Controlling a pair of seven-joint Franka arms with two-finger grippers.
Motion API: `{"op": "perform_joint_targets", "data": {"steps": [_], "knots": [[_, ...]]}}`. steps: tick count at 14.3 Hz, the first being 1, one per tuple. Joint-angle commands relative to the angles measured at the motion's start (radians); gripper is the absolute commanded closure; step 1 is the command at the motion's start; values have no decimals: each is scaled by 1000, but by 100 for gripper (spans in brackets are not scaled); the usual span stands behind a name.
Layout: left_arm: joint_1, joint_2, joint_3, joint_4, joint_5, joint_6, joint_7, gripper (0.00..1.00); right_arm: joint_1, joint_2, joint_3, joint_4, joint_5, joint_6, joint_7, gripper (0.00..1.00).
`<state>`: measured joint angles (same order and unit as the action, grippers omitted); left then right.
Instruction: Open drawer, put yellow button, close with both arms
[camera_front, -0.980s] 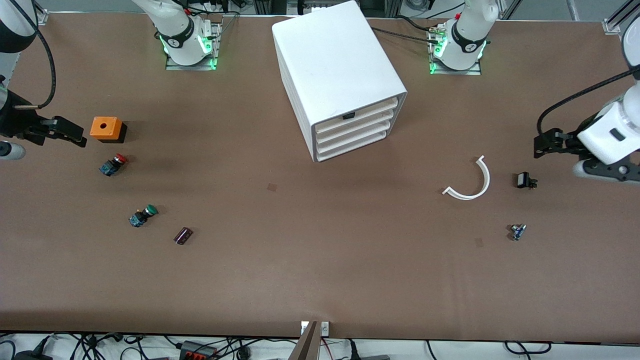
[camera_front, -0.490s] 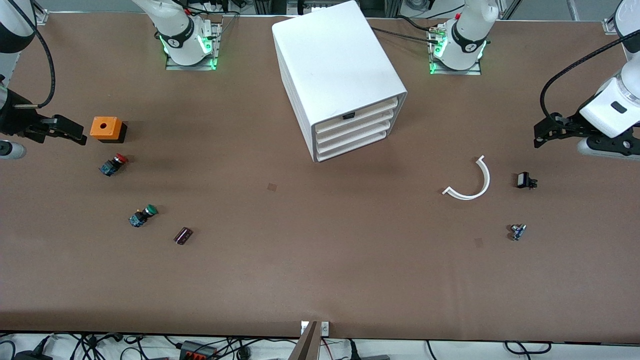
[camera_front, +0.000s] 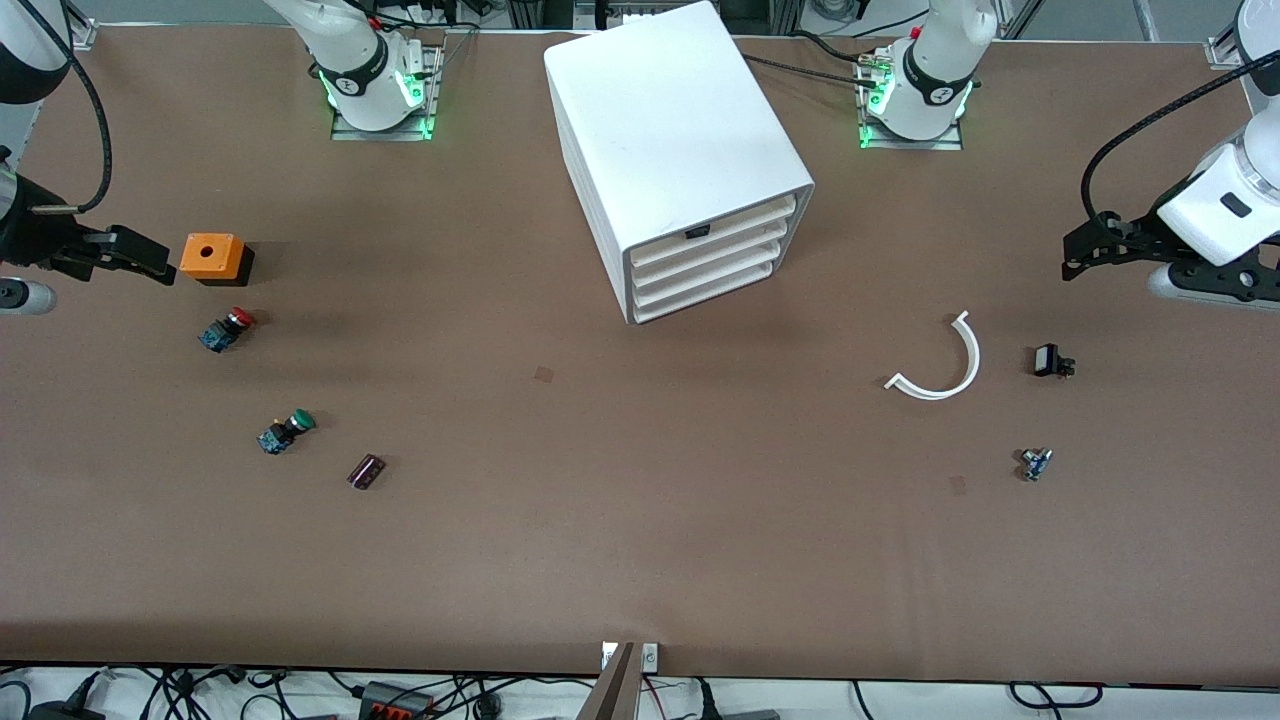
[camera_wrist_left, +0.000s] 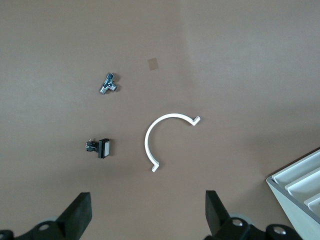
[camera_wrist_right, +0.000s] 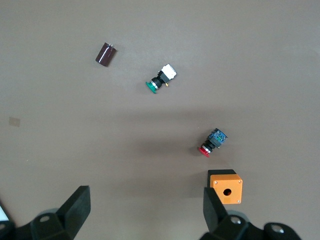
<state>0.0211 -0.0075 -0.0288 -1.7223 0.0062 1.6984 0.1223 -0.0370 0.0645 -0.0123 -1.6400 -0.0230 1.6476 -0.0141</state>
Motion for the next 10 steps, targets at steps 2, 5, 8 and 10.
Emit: {"op": "perform_joint_targets", "data": {"steps": [2, 5, 8, 10], "knots": [[-7, -9, 0, 24, -15, -37, 22, 0, -6, -23, 9, -20, -8, -15, -9, 0], [-7, -9, 1, 24, -17, -37, 20, 0, -4, -20, 11, -20, -9, -6, -9, 0], [-7, -9, 1, 24, -18, -39, 17, 0, -3, -18, 11, -18, -8, -5, -9, 0], [-9, -11, 0, 24, -18, -39, 16, 0, -4, -18, 11, -18, -8, -5, -9, 0]]}}
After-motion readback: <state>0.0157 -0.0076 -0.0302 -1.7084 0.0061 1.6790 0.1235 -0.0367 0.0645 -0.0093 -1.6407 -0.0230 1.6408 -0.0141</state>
